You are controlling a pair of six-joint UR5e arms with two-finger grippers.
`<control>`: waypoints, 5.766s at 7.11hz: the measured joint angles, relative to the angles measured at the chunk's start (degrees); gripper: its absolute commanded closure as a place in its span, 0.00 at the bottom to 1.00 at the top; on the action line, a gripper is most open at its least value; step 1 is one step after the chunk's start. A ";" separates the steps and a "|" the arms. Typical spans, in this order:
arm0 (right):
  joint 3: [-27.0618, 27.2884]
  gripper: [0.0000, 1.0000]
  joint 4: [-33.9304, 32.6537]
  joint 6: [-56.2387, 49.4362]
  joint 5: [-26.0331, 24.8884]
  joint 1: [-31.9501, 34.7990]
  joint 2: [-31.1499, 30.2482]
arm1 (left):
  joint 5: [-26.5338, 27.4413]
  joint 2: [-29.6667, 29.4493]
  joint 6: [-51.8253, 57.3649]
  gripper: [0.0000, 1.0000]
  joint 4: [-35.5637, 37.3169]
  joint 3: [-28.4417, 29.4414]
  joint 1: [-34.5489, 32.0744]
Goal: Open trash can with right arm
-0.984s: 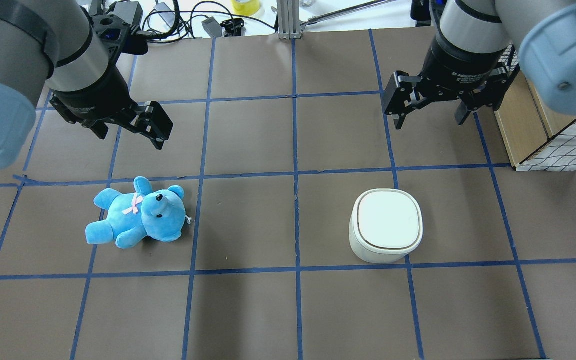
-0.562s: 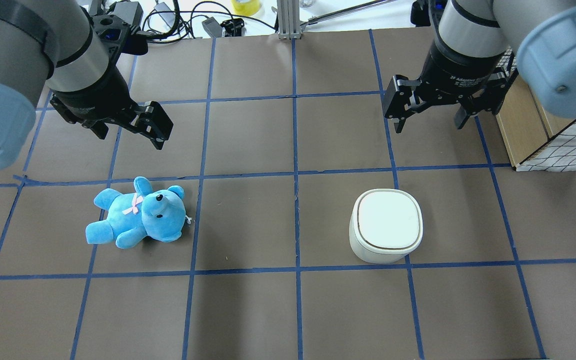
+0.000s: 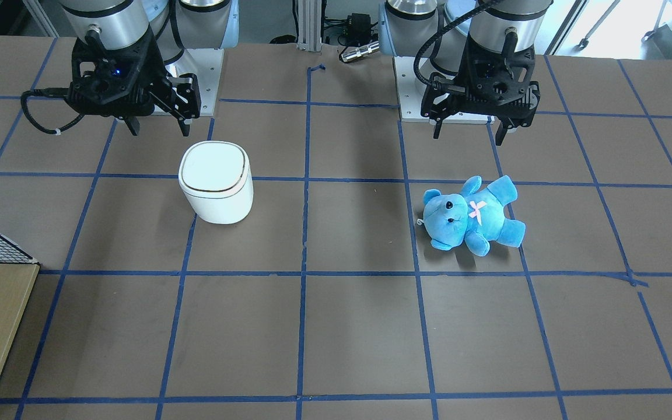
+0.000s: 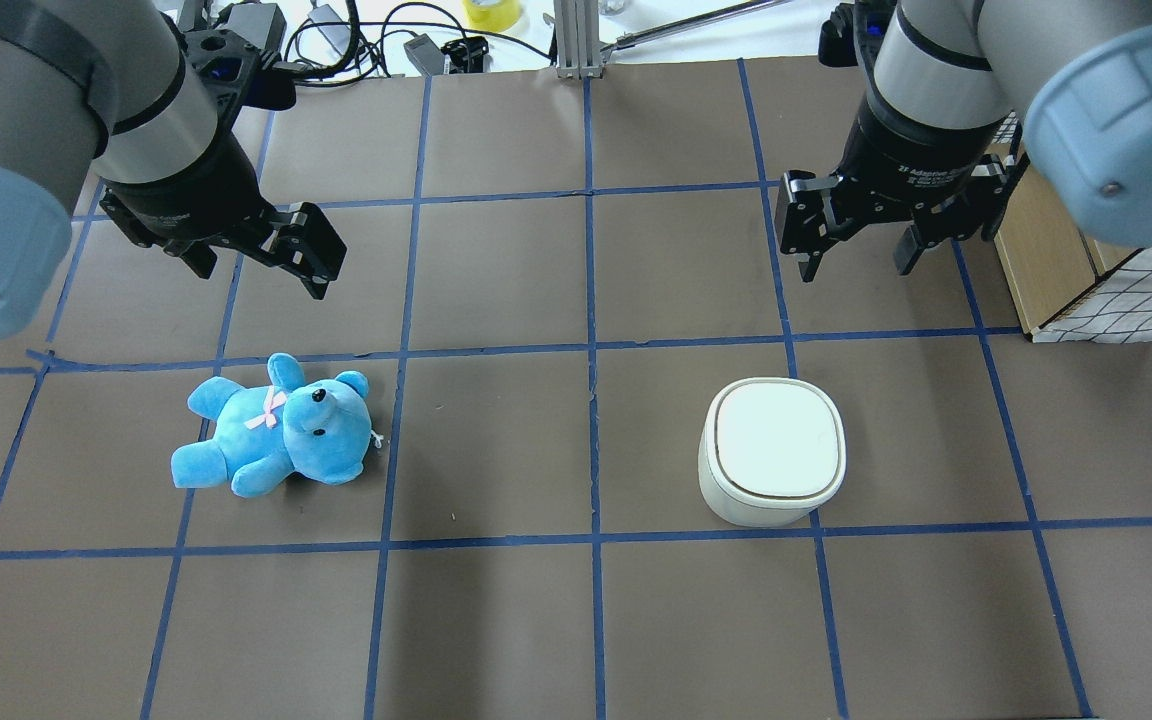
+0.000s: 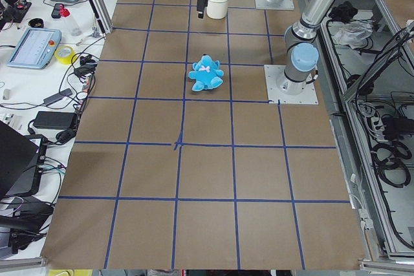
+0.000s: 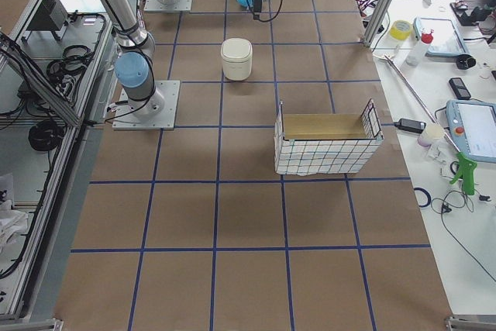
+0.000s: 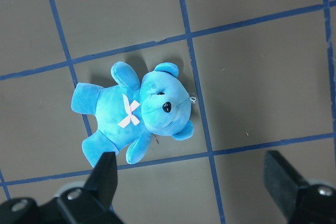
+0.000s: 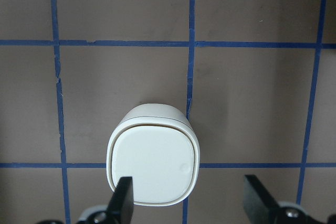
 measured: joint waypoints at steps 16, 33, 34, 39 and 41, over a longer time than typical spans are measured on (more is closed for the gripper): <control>17.38 1.00 -5.22 0.49 -0.06 -0.74 5.51 | 0.02 0.00 0.00 0.00 0.00 0.00 0.00; -0.52 0.00 -5.59 3.02 0.89 -1.05 0.69 | 0.00 0.00 0.00 0.00 0.00 0.00 0.00; -0.46 0.00 -5.64 3.02 0.86 -1.04 0.47 | 0.00 0.00 0.00 0.00 0.00 0.00 0.00; -0.20 0.00 -5.56 3.01 0.70 -1.07 0.40 | 0.00 0.00 0.00 0.00 0.00 0.00 0.00; -0.17 0.00 -5.56 3.01 0.88 -1.03 0.36 | 0.00 0.00 0.00 0.00 0.00 0.00 0.00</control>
